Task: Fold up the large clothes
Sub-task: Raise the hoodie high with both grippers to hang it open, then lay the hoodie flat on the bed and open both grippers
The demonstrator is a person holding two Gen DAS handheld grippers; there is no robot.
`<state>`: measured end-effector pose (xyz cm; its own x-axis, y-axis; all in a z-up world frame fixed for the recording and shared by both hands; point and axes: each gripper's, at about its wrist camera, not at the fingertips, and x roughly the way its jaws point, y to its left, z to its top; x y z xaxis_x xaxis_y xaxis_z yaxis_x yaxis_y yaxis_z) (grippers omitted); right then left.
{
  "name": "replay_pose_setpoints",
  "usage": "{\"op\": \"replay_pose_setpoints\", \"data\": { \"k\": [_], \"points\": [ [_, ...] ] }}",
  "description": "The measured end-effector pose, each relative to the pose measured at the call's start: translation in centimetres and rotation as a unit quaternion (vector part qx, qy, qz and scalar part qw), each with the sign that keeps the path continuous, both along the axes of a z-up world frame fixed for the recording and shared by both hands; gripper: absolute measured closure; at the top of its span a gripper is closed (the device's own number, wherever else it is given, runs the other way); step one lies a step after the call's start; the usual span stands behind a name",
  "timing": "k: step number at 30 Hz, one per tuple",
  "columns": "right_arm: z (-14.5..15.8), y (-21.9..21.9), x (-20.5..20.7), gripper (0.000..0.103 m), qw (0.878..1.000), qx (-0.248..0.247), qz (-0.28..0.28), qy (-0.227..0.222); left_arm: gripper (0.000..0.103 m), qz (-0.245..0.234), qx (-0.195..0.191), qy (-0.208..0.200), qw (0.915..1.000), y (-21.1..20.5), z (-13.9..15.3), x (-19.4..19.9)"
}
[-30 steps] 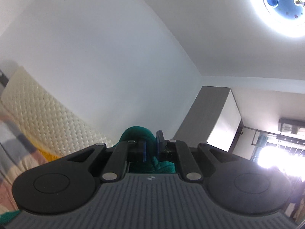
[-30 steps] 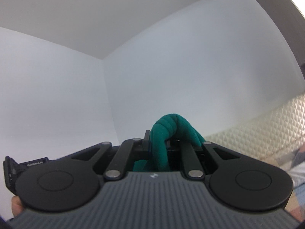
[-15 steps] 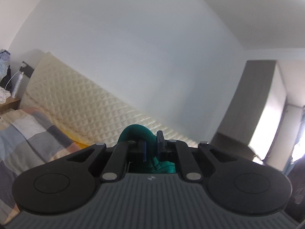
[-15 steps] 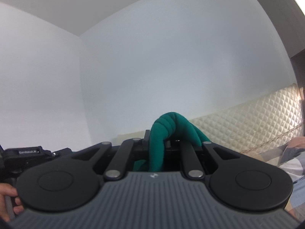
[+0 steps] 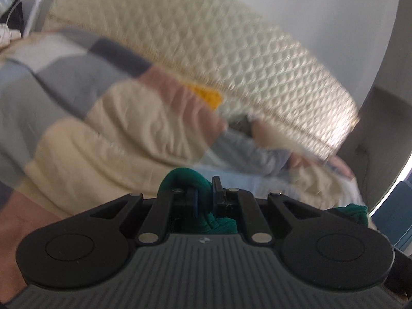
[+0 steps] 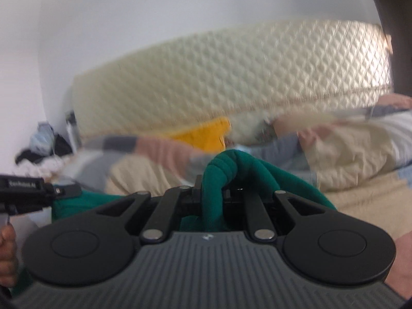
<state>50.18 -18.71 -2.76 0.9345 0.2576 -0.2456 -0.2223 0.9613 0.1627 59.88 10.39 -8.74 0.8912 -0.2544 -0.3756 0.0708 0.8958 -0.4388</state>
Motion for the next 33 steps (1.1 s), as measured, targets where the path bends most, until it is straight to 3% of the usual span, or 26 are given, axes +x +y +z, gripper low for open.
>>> {"op": "replay_pose_setpoints", "data": {
  "k": [2, 4, 8, 10, 12, 16, 17, 21, 25, 30, 33],
  "points": [
    [-2.3, 0.1, -0.3, 0.09, 1.0, -0.001, 0.003, 0.02, 0.091, -0.004, 0.008, 0.022, 0.9997, 0.0, -3.2, 3.1],
    [-4.1, 0.2, 0.2, 0.089, 0.999, -0.004, 0.002, 0.043, 0.091, -0.006, 0.005, 0.038, 0.9992, 0.1, -4.6, 4.2],
    [-4.5, 0.1, 1.2, 0.088, 0.997, 0.0, -0.003, 0.072, 0.09, -0.009, 0.02, 0.05, 0.9985, -0.4, -3.0, 2.6],
    [-4.3, 0.4, 1.1, 0.088, 0.997, -0.006, -0.005, 0.076, 0.082, -0.012, 0.02, 0.053, 0.9983, -0.6, -1.3, 1.5],
    [-4.0, 0.6, 1.0, 0.087, 0.997, -0.009, -0.001, 0.077, 0.051, -0.021, 0.019, 0.061, 0.9977, -0.8, 0.5, -0.1],
    [-2.8, 0.8, -0.9, 0.07, 0.997, -0.002, 0.008, 0.073, 0.043, -0.02, 0.028, 0.06, 0.9976, -1.3, 2.7, -3.4],
    [-2.4, 0.7, -1.7, 0.062, 0.997, 0.0, 0.01, 0.071, 0.043, -0.021, 0.023, 0.06, 0.9977, -1.3, 3.0, -4.5],
    [-0.4, 0.5, -6.3, 0.062, 0.998, 0.002, 0.015, 0.064, 0.043, -0.019, 0.034, 0.055, 0.9977, -1.7, 5.0, -10.3],
    [1.8, -0.7, -12.6, 0.063, 0.998, 0.008, 0.006, 0.068, 0.043, -0.004, 0.034, 0.069, 0.997, -2.5, 7.4, -18.5],
    [3.9, -3.0, -21.2, 0.062, 0.994, 0.009, -0.017, 0.108, 0.043, 0.008, 0.015, 0.107, 0.9941, -3.3, 8.8, -29.4],
    [4.5, -4.2, -26.2, 0.054, 0.99, -0.009, -0.033, 0.137, 0.041, 0.022, 0.002, 0.132, 0.9911, -4.0, 8.7, -35.3]
  ]
}}
